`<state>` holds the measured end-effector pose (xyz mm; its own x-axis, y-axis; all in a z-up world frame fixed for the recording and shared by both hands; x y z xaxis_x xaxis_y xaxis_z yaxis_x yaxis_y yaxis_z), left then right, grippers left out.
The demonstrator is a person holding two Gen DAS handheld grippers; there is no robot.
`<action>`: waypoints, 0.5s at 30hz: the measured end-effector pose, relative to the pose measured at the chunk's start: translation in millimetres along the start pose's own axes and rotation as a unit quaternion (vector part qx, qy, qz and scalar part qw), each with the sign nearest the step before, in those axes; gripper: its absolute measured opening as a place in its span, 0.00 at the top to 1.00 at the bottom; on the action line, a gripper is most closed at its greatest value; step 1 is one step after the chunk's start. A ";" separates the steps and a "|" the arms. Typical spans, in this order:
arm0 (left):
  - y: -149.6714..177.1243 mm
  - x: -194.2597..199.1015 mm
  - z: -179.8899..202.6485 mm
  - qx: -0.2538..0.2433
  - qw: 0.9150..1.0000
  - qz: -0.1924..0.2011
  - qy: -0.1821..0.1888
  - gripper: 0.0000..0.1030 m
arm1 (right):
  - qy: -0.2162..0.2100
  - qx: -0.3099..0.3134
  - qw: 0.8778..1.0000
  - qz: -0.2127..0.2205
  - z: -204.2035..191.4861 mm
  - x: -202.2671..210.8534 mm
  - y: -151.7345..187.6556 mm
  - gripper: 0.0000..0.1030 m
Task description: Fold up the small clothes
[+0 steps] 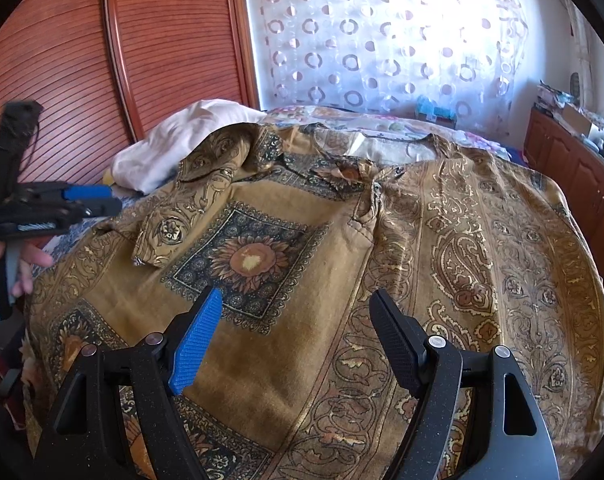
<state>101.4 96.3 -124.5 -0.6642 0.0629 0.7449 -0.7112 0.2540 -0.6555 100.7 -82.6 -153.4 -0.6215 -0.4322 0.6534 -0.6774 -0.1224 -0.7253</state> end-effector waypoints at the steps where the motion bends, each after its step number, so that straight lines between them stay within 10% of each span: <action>1: 2.5 -3.4 -1.9 0.000 1.000 -0.004 -0.003 0.53 | 0.001 0.001 1.000 0.000 -0.1 -0.1 0.1 0.24; 15: 13.6 -16.2 -11.6 0.017 1.000 -0.006 -0.001 0.47 | -0.027 0.009 0.999 -0.018 -20.1 -3.8 -23.5 0.24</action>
<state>105.2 109.9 -144.1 -0.6561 0.0590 0.7523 -0.7263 0.2212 -0.6508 111.0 -60.1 -134.5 -0.5744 -0.4741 0.6674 -0.6914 -0.1555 -0.7055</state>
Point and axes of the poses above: each gripper's, at about its wrist camera, not at the fingertips, and x roughly against the way its jaws point, z to its right, y to its underside, the point moved 3 cm from there along -x, roughly the way its jaws point, and after that the axes turned 13 degrees about -x, right-handed, at the moved point
